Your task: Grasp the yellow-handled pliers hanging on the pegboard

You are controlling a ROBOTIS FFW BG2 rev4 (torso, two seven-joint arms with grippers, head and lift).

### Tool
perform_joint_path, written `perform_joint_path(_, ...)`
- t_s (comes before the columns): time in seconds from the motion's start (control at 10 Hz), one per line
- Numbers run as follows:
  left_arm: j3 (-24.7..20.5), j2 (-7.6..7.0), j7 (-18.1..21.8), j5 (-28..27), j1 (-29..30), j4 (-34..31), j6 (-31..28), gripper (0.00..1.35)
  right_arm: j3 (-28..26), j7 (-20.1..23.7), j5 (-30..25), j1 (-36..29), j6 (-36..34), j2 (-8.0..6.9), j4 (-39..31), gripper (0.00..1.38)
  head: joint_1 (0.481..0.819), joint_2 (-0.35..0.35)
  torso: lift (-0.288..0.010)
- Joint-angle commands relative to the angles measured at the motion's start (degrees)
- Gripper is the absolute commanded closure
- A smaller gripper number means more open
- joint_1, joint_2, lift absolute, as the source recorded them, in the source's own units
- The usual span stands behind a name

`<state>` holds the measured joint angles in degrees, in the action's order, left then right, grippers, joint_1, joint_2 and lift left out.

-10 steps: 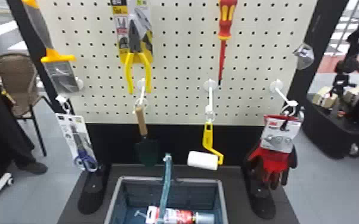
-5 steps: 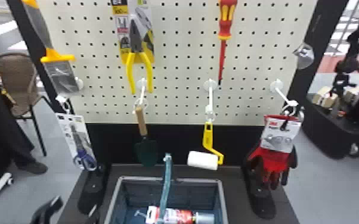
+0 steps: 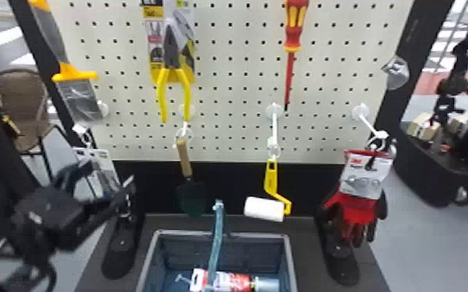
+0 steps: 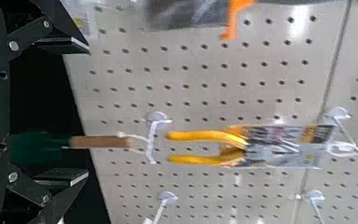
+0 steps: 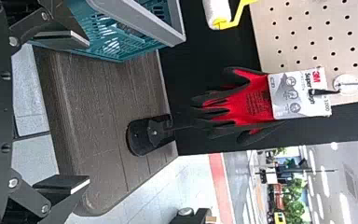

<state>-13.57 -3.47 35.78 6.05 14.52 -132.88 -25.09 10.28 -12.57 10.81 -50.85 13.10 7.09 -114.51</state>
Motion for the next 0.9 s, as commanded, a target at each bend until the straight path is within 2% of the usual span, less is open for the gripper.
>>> perform_joint_path(0.0, 0.0, -1.98, 3.0, 0.4, -8.2, -0.1, -6.7, 0.34, 0.0, 0.0, -0.1, 0.2, 0.0, -0.06, 0.1, 0.26, 0.549, 0.000, -0.100)
perform_joint_path(0.1, 1.0, -4.62, 4.2, 2.2, -12.6, 0.0, -10.2, 0.34, 0.0, 0.0, -0.3, 0.6, 0.0, -0.15, 0.3, 0.26, 0.549, 0.000, -0.100)
perform_joint_path(0.2, 1.3, -6.64, 5.7, 2.9, -16.7, 0.2, -13.6, 0.34, 0.0, 0.0, -0.3, 1.1, 0.0, -0.15, 0.5, 0.26, 0.549, 0.000, -0.100)
perform_joint_path(0.3, 1.4, -7.96, 8.0, 5.6, -20.4, 2.0, -15.8, 0.34, 0.0, 0.0, -0.3, 1.2, 0.0, -0.15, 0.7, 0.26, 0.549, 0.000, -0.100)
perform_joint_path(0.5, 1.5, -9.28, 11.6, 6.8, -26.3, 4.5, -18.2, 0.34, 0.0, 0.0, -0.3, 1.2, 0.0, -0.06, 0.5, 0.26, 0.549, 0.000, -0.100)
perform_joint_path(0.8, 3.7, -13.14, 19.2, 9.3, -36.8, 15.7, -19.7, 0.33, 0.0, 0.0, -0.3, 1.1, 0.0, -0.06, 0.3, 0.26, 0.549, 0.000, -0.100)
